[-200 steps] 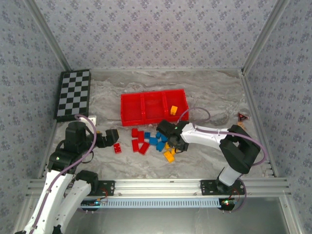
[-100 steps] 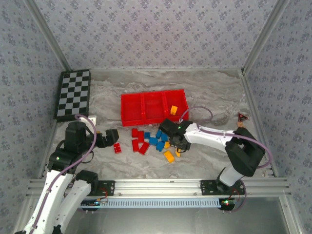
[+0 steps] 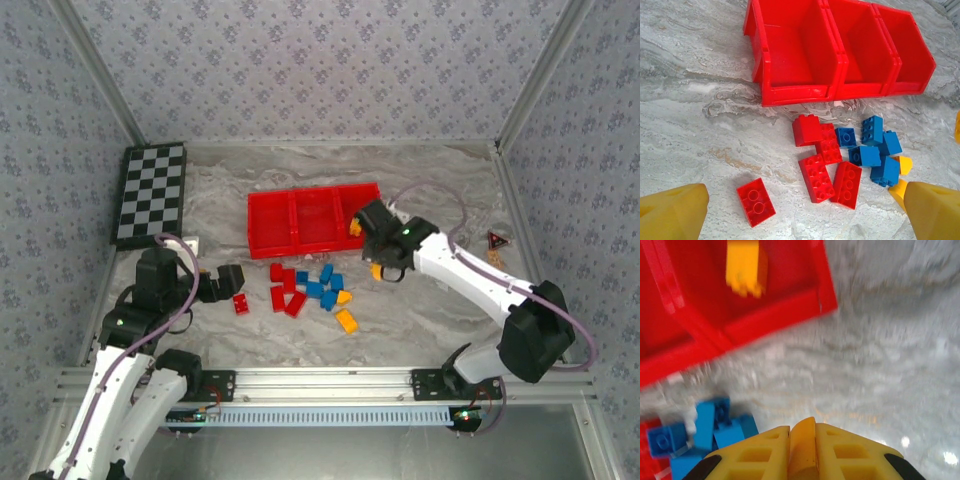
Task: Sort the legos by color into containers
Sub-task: Place the lego in the container.
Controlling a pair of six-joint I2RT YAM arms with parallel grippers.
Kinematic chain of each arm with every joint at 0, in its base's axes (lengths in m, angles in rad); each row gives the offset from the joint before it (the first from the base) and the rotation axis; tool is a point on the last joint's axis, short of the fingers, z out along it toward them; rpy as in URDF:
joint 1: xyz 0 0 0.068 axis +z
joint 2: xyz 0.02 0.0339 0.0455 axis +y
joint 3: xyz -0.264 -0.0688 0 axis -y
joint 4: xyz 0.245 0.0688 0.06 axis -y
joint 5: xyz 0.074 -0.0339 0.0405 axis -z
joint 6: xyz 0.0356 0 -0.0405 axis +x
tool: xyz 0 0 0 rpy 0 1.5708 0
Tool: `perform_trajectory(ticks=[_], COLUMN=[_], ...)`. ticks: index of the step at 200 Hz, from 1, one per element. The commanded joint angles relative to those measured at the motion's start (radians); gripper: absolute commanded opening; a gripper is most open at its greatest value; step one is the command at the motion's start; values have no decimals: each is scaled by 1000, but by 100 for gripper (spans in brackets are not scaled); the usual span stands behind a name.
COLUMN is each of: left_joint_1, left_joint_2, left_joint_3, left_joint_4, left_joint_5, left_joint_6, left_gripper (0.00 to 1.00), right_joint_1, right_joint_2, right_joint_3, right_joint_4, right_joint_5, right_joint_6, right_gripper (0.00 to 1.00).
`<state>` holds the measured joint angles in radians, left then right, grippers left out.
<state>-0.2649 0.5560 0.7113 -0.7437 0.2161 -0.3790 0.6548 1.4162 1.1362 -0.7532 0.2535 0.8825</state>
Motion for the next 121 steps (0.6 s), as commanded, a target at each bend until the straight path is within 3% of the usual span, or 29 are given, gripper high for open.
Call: perform_trajectory(ticks=[1, 45, 85, 121], left_joint_1=[-8, -8, -8, -11], left_joint_2=[2, 5, 7, 7], left_joint_3=[-1, -2, 0, -1], left_joint_4=[15, 14, 11, 13], left_joint_5=[-9, -12, -18, -16], left_joint_6=[-7, -4, -5, -4], left_gripper=[100, 100, 100, 100], right_joint_1=[-98, -228, -272, -270], right_joint_2=[47, 287, 573, 730], right_joint_3=[112, 374, 652, 785], right_joint_4=[54, 97, 27, -1], right_joint_5=[-62, -201, -294, -294], right_joint_6=[-167, -288, -353, -385], right_gripper=[19, 15, 4, 6])
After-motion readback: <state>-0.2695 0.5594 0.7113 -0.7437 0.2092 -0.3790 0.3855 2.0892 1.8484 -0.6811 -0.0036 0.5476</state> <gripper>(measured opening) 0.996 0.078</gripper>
